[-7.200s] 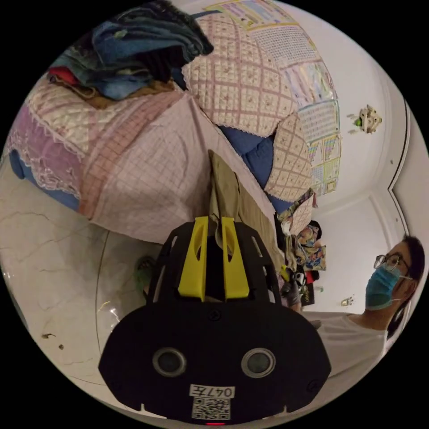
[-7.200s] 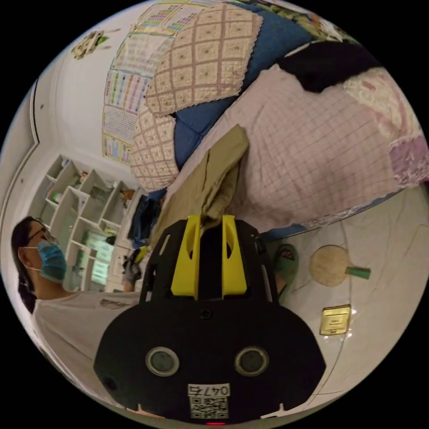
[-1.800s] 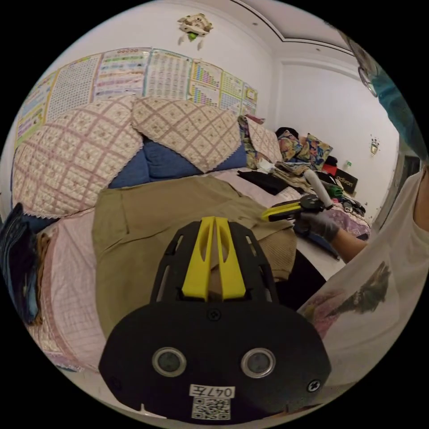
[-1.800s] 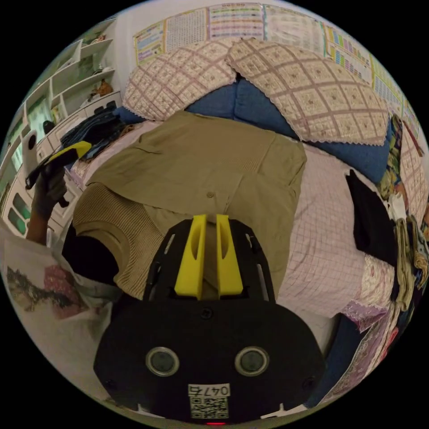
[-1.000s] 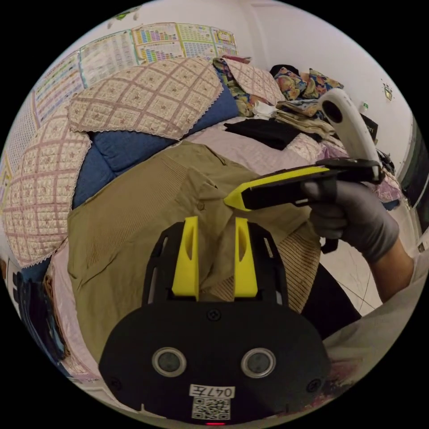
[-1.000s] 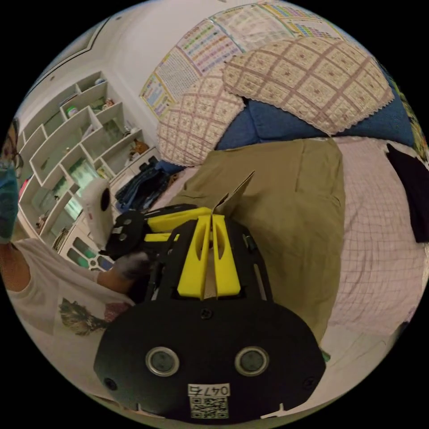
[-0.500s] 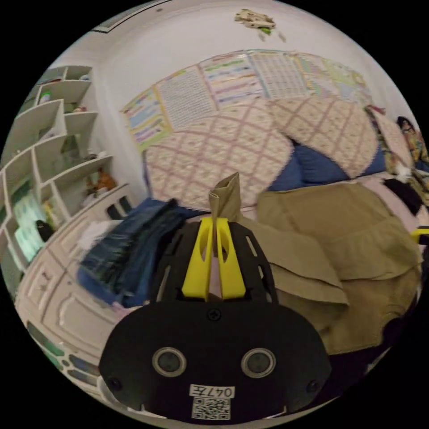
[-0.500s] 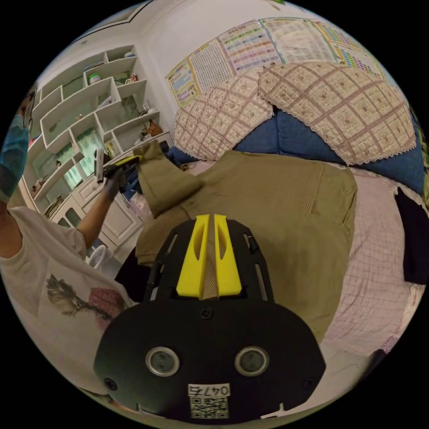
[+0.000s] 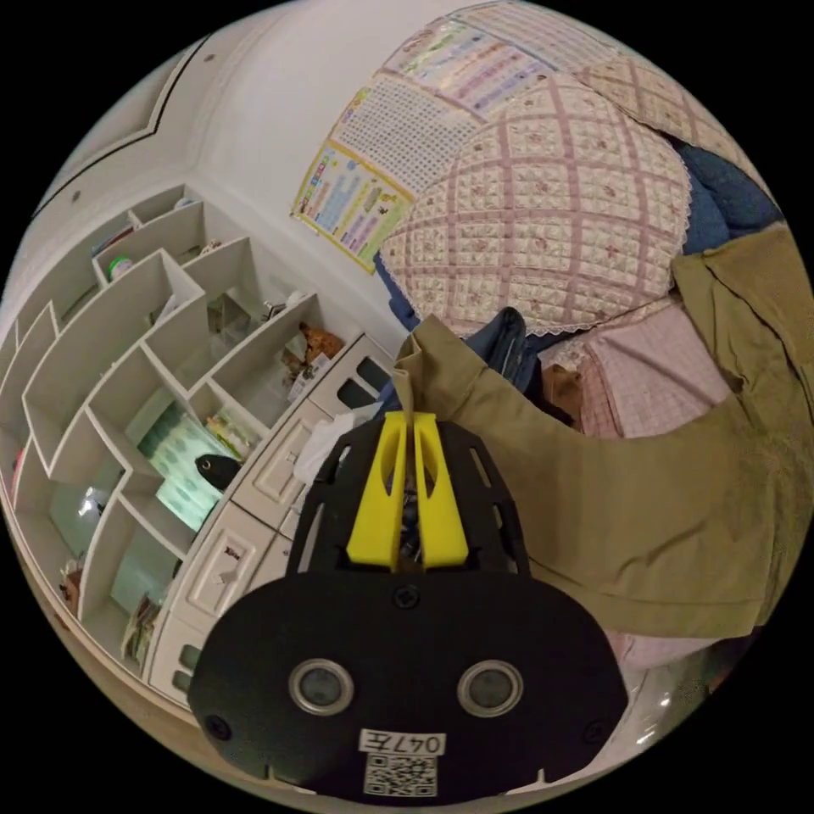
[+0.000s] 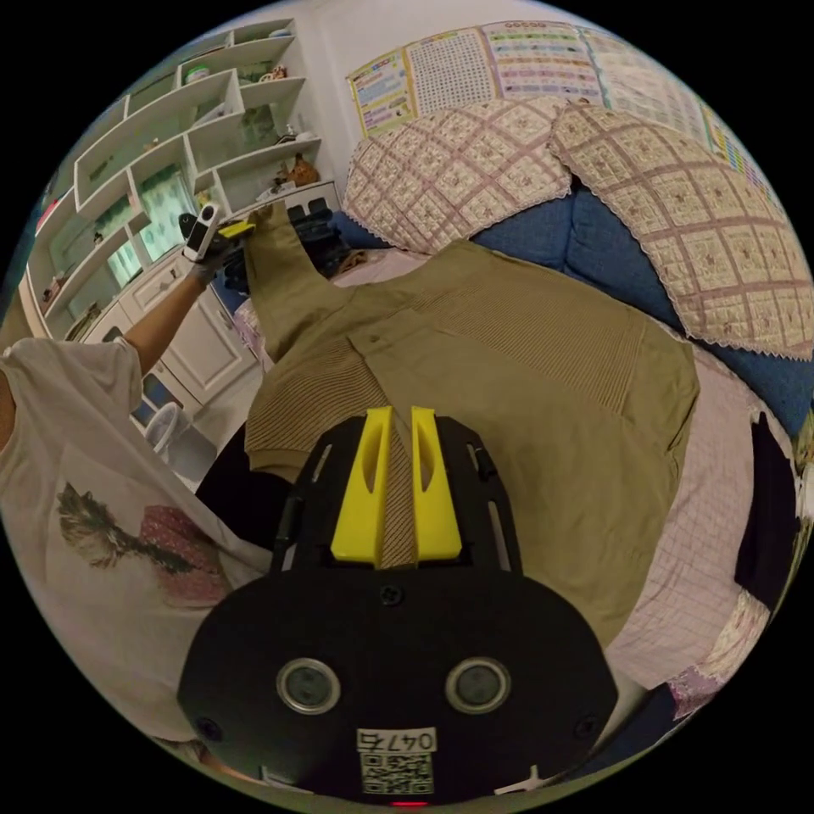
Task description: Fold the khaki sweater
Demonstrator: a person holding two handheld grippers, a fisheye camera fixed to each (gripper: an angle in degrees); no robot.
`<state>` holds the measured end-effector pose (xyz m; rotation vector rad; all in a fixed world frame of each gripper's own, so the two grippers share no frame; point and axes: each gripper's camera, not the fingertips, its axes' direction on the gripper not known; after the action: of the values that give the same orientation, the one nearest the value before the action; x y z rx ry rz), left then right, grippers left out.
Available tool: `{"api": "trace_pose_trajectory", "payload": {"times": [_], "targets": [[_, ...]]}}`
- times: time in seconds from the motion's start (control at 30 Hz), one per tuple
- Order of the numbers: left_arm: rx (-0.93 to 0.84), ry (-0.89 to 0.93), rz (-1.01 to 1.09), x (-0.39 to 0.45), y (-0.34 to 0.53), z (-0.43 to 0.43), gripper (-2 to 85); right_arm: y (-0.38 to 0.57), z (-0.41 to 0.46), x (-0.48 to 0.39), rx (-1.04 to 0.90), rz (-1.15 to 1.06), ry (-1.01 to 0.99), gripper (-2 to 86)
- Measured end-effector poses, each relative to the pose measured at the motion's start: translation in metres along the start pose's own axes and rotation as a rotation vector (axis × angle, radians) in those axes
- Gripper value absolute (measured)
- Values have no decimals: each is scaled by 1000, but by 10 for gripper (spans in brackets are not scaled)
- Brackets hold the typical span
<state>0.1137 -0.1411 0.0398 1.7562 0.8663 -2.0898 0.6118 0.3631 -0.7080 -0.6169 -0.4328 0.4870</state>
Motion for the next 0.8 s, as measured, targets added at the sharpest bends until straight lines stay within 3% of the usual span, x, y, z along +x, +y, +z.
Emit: {"api": "trace_pose_trajectory", "payload": {"times": [0.17,0.33,0.43,0.6,0.8], "targets": [[42,-17,148,55,17,9,-6,-36,13,-32,-1,-28,-31,11],[-16,174,179,94,41,57,0,-62,15,-53,-29,-72,-27,12],[-86,383,154,109,61,97,19,-73,11,-59,-40,-71,7,13],[-264,917,72,135,117,181,112,-89,8,-62,-47,-43,12,18],[-227,1285,-207,107,178,233,162,-140,8,-77,-53,-125,20,17]]}}
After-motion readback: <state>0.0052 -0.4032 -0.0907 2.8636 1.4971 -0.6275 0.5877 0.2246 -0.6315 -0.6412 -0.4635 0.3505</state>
